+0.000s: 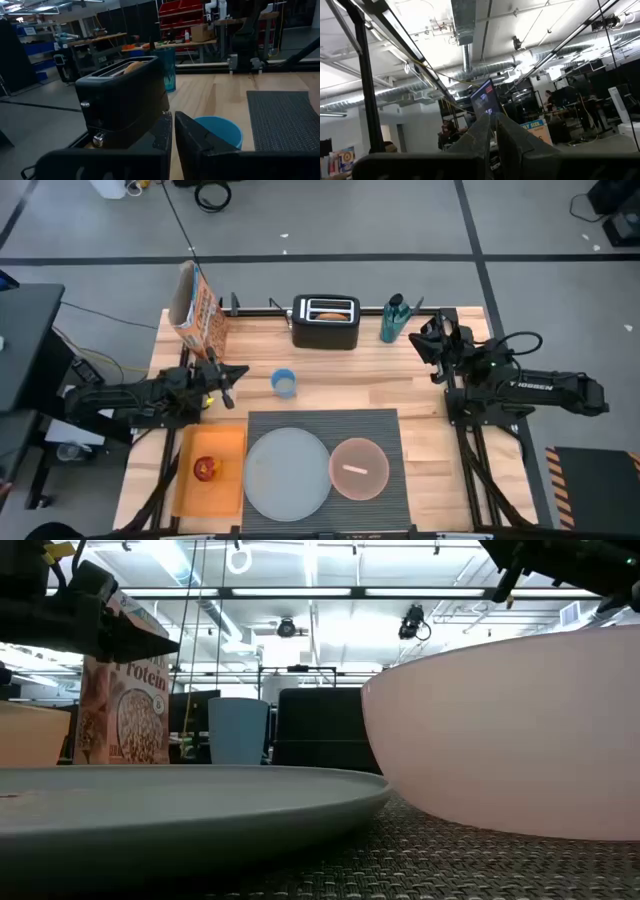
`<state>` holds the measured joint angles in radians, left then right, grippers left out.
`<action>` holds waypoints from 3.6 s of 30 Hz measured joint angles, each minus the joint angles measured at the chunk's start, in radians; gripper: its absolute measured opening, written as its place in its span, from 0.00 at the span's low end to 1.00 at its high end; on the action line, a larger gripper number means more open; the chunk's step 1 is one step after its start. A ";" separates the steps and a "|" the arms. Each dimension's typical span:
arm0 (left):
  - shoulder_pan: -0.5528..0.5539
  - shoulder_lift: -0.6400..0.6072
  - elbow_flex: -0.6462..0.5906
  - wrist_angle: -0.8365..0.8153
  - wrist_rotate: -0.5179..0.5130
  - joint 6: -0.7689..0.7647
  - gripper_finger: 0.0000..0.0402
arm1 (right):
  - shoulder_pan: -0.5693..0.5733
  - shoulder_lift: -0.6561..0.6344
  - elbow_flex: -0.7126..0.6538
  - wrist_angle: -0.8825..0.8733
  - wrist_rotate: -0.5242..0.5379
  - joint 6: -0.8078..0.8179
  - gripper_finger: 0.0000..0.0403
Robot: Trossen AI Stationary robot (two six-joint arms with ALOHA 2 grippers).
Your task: Arrange a breakfast setting
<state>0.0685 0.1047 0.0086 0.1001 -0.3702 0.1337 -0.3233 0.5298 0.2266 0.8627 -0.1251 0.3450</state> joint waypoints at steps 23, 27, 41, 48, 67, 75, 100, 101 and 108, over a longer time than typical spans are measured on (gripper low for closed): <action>0.000 0.000 0.000 0.000 0.000 0.000 0.07 | 0.000 0.000 0.000 0.000 0.000 0.000 0.10; 0.000 0.000 0.000 0.000 0.000 0.000 0.07 | 0.000 0.000 0.000 0.000 0.000 0.000 0.10; 0.000 0.000 0.000 0.000 0.000 0.000 0.07 | 0.000 0.000 0.000 0.000 0.000 0.000 0.10; 0.000 0.000 0.000 0.000 0.000 0.000 0.07 | 0.000 0.000 0.000 0.000 0.000 0.000 0.10; 0.000 0.000 0.000 0.000 0.000 0.000 0.07 | 0.000 0.000 0.000 0.000 0.000 0.000 0.10; 0.000 0.000 0.000 0.006 0.000 -0.008 0.07 | 0.000 0.000 0.000 0.000 0.000 0.000 0.10; 0.000 -0.007 0.000 0.292 0.003 -0.124 0.07 | -0.041 -0.081 0.000 -0.148 -0.224 0.052 0.10; 0.000 -0.008 0.000 0.311 0.006 -0.121 0.07 | -0.045 -0.090 0.000 -0.203 -0.226 0.018 0.10; 0.000 -0.010 0.000 0.291 -0.021 -0.084 0.07 | -0.062 -0.141 0.000 -0.528 -0.001 -0.188 0.10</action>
<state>0.0681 0.0952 0.0084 0.3911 -0.3911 0.0493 -0.3858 0.3891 0.2264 0.3347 -0.1262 0.1572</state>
